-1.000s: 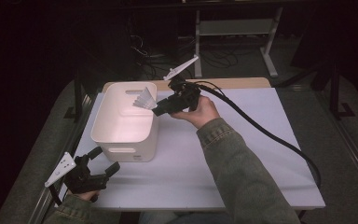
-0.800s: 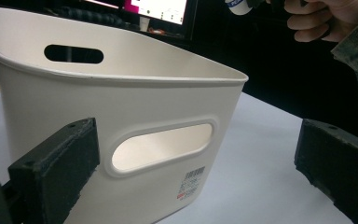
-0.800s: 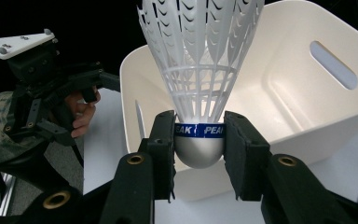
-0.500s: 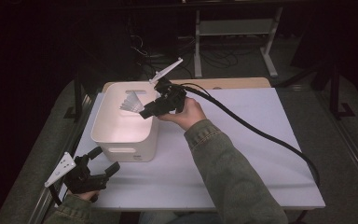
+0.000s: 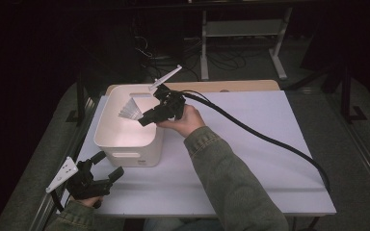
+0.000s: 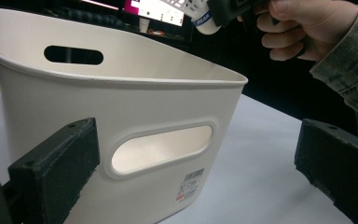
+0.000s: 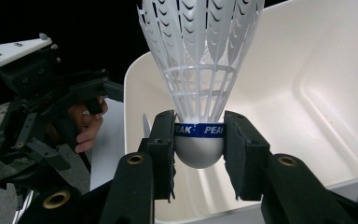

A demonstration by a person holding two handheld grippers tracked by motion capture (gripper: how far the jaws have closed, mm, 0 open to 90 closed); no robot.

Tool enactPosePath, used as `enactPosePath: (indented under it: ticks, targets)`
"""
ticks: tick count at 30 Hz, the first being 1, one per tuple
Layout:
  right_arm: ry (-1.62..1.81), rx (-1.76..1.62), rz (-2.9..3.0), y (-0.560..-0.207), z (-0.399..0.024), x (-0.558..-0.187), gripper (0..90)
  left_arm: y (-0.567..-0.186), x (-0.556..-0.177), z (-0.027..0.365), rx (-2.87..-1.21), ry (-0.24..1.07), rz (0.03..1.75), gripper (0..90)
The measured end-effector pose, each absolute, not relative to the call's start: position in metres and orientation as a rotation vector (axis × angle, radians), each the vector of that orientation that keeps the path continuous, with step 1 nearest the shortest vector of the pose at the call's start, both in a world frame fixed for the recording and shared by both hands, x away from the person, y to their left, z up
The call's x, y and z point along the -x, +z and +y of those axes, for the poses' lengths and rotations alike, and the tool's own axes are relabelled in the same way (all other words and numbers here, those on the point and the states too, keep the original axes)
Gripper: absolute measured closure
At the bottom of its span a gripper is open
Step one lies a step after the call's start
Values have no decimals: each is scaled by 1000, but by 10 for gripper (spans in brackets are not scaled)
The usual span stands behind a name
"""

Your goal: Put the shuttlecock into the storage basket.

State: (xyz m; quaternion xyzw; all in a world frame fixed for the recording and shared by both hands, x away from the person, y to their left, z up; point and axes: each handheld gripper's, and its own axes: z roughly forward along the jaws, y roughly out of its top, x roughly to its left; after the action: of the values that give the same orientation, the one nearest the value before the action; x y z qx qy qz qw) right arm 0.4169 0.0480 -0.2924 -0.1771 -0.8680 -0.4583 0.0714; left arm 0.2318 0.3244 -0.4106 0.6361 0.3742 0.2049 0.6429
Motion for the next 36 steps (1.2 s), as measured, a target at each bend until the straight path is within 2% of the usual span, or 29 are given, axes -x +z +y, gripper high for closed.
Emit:
enactPosePath:
  ticks: [10, 13, 14, 15, 16, 17, 22, 36]
  targets:
    - [-1363, 539, -2592, -307, 56, -418, 635, -411, -232, 323, -1439, 457, 863, 0]
    - [-1365, 533, -2583, -308, 56, -418, 589, -411, -232, 323, -1450, 460, 858, 0]
    - [-1371, 540, -2596, -309, 56, -419, 435, -411, -232, 322, -1446, 458, 856, 0]
    - [-1371, 540, -2596, -309, 56, -419, 435, -411, -232, 322, -1446, 456, 857, 0]
    - [-1374, 552, -2604, -308, 55, -419, 385, -411, -232, 322, -1450, 457, 856, 0]
    - [-1372, 551, -2612, -309, 54, -421, 278, -411, -232, 323, -1454, 459, 853, 0]
    - [-1391, 596, -2673, -306, 53, -416, 0, -411, -231, 323, -1453, 456, 864, 0]
    - [-1465, 553, -2684, -295, 36, -407, 0, -411, -232, 323, -1450, 460, 854, 0]
